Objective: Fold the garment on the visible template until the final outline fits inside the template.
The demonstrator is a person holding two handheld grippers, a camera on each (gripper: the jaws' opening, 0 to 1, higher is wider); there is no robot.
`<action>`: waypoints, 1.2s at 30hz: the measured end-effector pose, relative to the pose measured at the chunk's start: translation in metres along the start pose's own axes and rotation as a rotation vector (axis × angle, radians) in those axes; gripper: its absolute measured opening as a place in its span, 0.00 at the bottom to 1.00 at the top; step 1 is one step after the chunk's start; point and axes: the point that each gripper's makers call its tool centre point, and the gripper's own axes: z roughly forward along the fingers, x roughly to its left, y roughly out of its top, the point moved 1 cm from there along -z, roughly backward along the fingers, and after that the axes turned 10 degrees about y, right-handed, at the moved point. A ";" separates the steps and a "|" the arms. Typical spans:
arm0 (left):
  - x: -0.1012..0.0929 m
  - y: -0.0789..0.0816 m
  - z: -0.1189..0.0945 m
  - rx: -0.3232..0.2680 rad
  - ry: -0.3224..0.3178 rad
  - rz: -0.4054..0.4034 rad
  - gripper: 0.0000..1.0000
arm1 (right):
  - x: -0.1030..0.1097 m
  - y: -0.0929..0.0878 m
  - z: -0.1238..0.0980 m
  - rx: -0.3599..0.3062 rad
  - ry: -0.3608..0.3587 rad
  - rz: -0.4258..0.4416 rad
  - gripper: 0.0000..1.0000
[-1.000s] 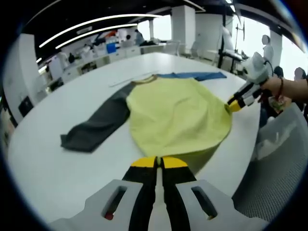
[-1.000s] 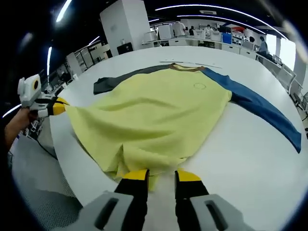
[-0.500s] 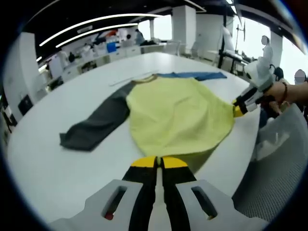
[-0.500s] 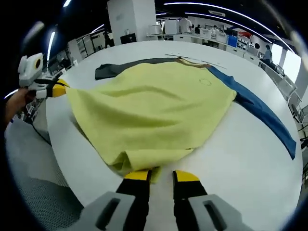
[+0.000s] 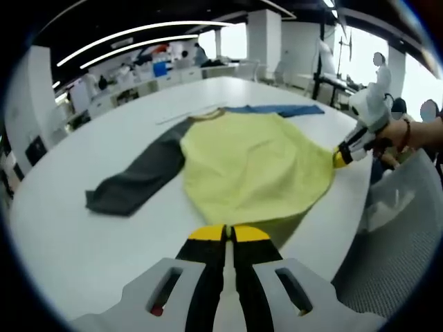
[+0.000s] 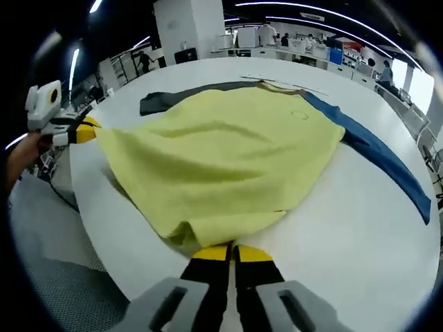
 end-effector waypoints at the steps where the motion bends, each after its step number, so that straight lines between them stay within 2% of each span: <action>1: 0.000 0.000 -0.001 -0.002 -0.001 0.002 0.00 | -0.001 -0.001 -0.002 0.003 -0.004 -0.001 0.00; 6: -0.003 0.001 -0.004 -0.006 -0.006 0.002 0.00 | -0.014 -0.008 -0.023 -0.001 -0.041 0.012 0.00; 12: -0.008 -0.003 -0.006 0.003 -0.014 0.005 0.00 | -0.043 -0.026 -0.062 -0.016 -0.125 0.058 0.00; 17: -0.022 -0.011 -0.006 0.031 -0.047 0.019 0.00 | -0.055 -0.038 -0.084 -0.022 -0.149 0.095 0.00; 21: -0.034 -0.017 -0.006 0.057 -0.077 0.041 0.00 | -0.056 -0.041 -0.095 -0.043 -0.158 0.117 0.00; 22: -0.037 -0.019 -0.007 0.070 -0.087 0.046 0.00 | -0.058 -0.040 -0.101 -0.055 -0.179 0.111 0.00; 25: -0.046 -0.028 -0.008 0.110 -0.116 0.048 0.00 | -0.061 -0.043 -0.100 -0.045 -0.196 0.100 0.00; 29: -0.052 -0.039 -0.008 0.151 -0.130 0.064 0.00 | -0.061 -0.054 -0.092 -0.027 -0.177 0.129 0.00; 36: -0.053 -0.047 -0.010 0.172 -0.137 0.062 0.00 | -0.061 -0.066 -0.088 -0.006 -0.167 0.140 0.00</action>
